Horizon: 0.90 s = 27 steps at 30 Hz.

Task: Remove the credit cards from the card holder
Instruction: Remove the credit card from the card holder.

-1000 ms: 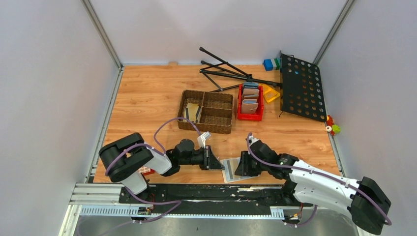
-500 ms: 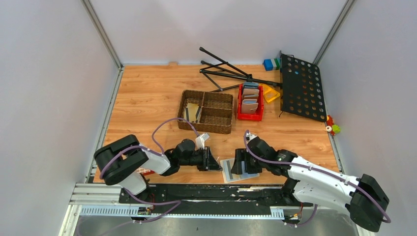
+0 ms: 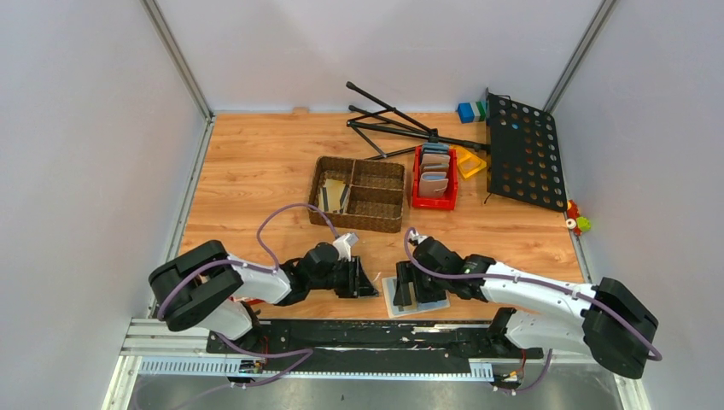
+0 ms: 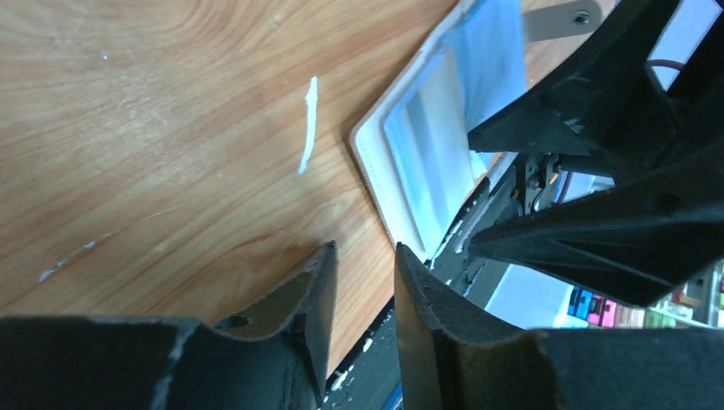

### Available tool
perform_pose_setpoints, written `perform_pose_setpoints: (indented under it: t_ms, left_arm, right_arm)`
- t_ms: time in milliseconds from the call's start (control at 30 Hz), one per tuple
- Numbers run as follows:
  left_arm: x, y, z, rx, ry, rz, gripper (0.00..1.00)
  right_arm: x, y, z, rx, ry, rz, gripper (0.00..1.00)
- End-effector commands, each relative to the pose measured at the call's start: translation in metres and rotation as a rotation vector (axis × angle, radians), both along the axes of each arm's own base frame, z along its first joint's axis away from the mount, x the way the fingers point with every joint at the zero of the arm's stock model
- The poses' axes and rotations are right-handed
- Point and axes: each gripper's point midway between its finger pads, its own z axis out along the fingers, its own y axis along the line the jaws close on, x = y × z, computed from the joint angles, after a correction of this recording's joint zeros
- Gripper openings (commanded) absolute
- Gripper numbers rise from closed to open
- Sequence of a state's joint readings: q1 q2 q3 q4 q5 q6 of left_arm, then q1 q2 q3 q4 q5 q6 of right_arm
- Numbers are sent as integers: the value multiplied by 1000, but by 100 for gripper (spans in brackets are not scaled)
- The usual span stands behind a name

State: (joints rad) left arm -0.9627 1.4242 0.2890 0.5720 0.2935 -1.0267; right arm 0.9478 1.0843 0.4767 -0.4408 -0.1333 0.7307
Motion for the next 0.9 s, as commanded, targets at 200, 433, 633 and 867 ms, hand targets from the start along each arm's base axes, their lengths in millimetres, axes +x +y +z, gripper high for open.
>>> perform_pose_setpoints:
  t_ms: [200, 433, 633, 867]
  left_arm:
    - [1, -20, -5, -51, -15, -30, 39]
    - [-2, -31, 3, -171, 9, -38, 39]
    - [-3, -37, 22, -338, 44, -10, 36]
    - [-6, -47, 37, -409, 43, -43, 36]
  right_arm:
    - [1, 15, -2, -37, -12, 39, 67]
    - [-1, 11, -11, -65, 11, 17, 69]
    - [-4, 12, -7, -2, 9, 1, 67]
    - [-3, 14, 1, 136, 11, -57, 64]
